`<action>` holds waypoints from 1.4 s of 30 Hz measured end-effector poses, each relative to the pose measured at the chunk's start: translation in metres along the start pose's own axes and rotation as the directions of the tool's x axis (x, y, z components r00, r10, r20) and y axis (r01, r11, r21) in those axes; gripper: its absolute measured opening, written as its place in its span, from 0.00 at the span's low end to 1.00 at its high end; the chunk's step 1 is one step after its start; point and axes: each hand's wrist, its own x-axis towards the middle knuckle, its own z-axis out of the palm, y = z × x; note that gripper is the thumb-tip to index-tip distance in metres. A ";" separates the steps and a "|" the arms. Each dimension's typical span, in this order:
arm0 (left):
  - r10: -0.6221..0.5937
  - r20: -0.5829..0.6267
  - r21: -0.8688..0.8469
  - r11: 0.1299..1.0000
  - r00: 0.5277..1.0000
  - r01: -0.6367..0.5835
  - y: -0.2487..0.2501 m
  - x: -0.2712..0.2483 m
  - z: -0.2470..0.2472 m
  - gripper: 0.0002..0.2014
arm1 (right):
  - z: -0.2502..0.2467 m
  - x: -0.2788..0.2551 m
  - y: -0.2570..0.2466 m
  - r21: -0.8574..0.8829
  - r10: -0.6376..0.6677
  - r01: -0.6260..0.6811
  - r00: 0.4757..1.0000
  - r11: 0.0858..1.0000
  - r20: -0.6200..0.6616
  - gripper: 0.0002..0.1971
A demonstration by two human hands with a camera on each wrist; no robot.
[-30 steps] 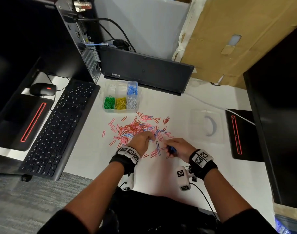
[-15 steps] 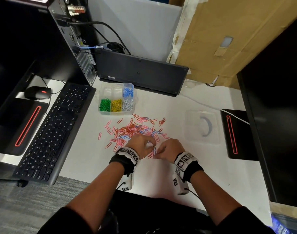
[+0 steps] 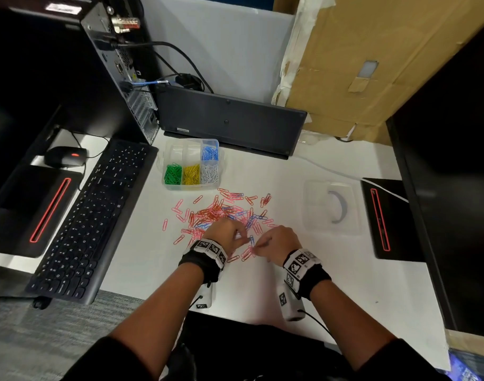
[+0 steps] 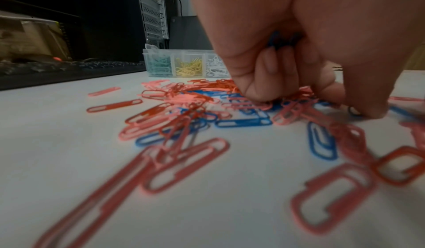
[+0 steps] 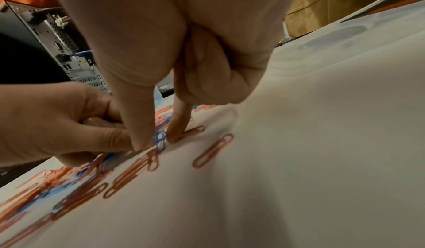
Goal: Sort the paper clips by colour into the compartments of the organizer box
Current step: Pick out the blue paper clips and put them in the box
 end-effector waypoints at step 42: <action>-0.326 -0.161 -0.586 0.791 0.932 0.175 -0.012 0.012 -0.017 0.16 | -0.042 0.029 0.003 0.914 -0.033 -0.299 0.947 0.275 0.320 0.10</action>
